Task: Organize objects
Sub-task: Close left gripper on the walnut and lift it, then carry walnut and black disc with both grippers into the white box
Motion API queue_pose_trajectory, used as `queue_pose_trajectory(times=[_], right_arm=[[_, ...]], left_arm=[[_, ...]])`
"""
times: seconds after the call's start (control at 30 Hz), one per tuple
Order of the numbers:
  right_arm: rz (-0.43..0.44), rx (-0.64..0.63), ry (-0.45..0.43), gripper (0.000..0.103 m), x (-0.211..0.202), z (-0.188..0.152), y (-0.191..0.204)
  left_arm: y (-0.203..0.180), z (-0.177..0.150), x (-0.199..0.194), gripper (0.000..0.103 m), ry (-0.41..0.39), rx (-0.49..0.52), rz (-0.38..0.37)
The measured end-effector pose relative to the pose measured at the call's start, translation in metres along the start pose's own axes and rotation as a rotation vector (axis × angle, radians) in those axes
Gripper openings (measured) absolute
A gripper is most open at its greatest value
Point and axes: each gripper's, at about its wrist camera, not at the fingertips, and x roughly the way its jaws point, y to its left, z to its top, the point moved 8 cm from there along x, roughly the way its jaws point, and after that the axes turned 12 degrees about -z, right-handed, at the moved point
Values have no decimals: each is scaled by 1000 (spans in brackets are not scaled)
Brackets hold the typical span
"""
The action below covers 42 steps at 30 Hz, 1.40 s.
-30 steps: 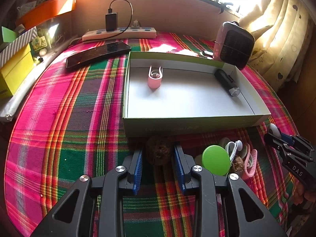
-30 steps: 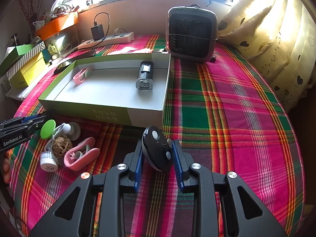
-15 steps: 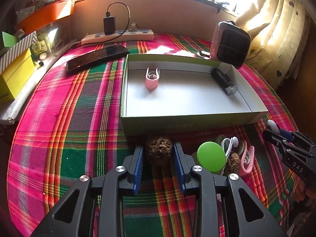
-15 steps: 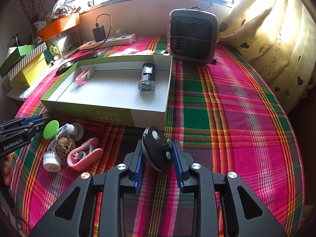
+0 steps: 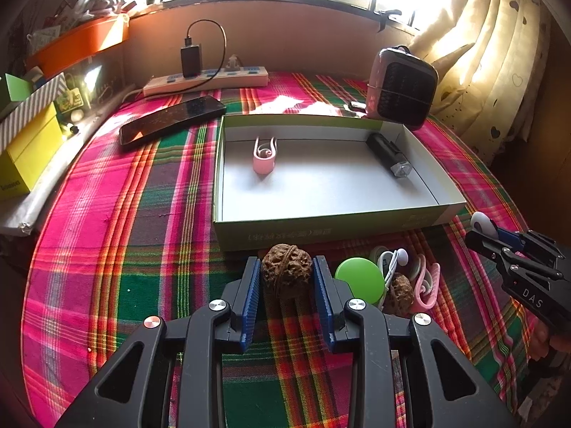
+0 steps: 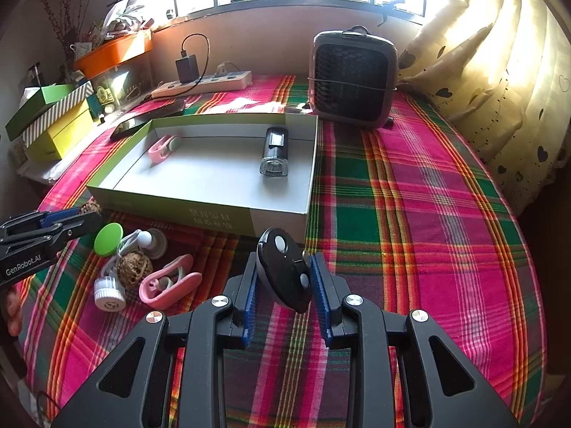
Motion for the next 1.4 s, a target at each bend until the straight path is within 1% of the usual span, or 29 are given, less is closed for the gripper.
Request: queue_pose_trajectory(times=[0.27, 0.5, 0.63, 0.83, 1.17, 1.4], right_arm=[[21, -1, -24, 29, -11, 7, 3], [26, -16, -49, 29, -17, 20, 8], [39, -25, -61, 29, -19, 28, 13], [59, -46, -73, 29, -17, 43, 21], [96, -82, -58, 29, 5, 73, 45], [100, -111, -31, 29, 31, 90, 62]], left_arm=[[-7, 7, -8, 27, -17, 16, -13], [-7, 17, -9, 27, -17, 6, -36], [-7, 25, -9, 27, -26, 18, -29], [-3, 34, -3, 27, -16, 12, -30], [5, 49, 13, 27, -1, 5, -32], [10, 58, 26, 27, 12, 4, -28]])
